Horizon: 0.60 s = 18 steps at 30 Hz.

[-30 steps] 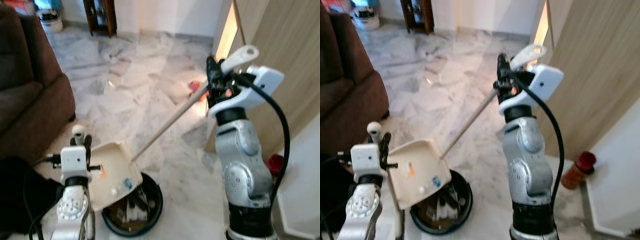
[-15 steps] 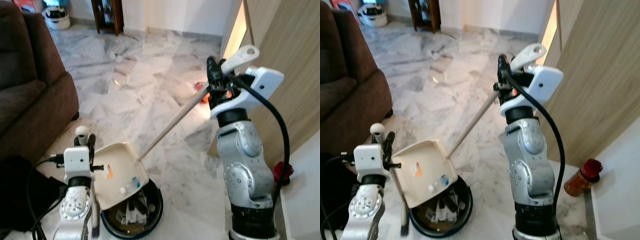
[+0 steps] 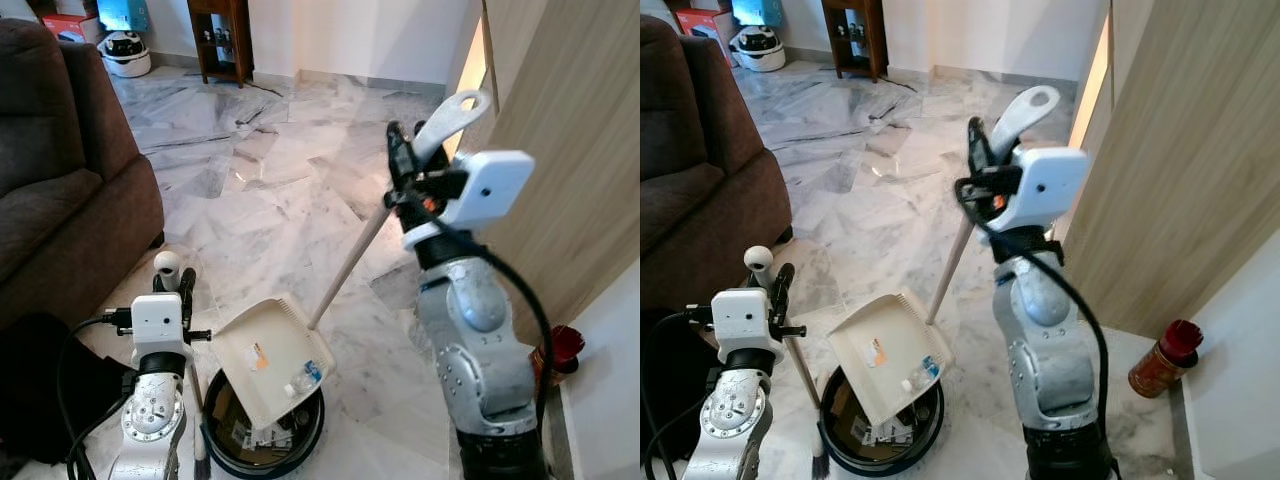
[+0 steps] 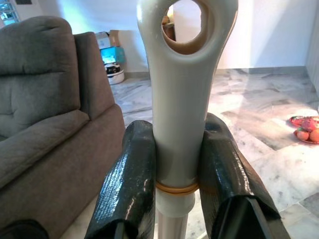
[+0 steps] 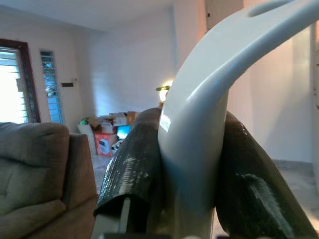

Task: Sweep floor

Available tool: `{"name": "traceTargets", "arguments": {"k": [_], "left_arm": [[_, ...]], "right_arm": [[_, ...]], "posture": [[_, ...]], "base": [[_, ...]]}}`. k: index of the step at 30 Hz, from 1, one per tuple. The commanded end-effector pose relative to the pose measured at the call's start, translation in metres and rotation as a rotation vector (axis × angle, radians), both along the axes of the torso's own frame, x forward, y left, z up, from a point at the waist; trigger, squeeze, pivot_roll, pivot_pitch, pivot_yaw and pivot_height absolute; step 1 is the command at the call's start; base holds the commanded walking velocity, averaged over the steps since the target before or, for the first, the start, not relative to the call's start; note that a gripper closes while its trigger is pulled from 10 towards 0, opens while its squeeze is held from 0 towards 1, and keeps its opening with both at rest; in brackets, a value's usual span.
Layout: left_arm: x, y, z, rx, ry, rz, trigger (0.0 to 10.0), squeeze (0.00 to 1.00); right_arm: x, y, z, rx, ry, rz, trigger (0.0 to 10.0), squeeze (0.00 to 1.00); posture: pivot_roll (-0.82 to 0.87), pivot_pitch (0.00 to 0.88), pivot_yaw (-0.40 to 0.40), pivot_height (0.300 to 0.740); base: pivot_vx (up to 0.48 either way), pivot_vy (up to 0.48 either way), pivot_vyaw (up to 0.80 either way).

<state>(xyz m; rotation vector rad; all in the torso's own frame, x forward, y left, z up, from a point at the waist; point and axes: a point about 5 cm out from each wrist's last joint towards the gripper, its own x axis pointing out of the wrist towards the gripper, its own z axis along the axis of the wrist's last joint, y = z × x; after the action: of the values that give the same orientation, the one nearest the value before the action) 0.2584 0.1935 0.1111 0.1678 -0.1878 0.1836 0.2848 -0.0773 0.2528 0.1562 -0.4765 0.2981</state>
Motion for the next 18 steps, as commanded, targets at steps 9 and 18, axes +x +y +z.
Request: {"name": "traceTargets", "arguments": {"k": [9, 18], "left_arm": [[0.001, -0.001, 0.010, 0.002, -0.053, -0.011, 10.0, 0.00], [0.001, -0.001, 0.010, 0.001, -0.053, -0.015, 10.0, 0.00]], "right_arm": [[-0.041, 0.035, 0.024, -0.015, -0.209, 0.158, 10.0, 0.00], [-0.058, 0.055, 0.026, -0.065, -0.274, 0.200, 10.0, 0.00]], "posture": [[0.07, 0.076, -0.001, 0.740], [0.07, 0.081, 0.000, 0.740]], "base": [[0.000, 0.000, 0.00], [0.000, 0.000, 0.00]]}}
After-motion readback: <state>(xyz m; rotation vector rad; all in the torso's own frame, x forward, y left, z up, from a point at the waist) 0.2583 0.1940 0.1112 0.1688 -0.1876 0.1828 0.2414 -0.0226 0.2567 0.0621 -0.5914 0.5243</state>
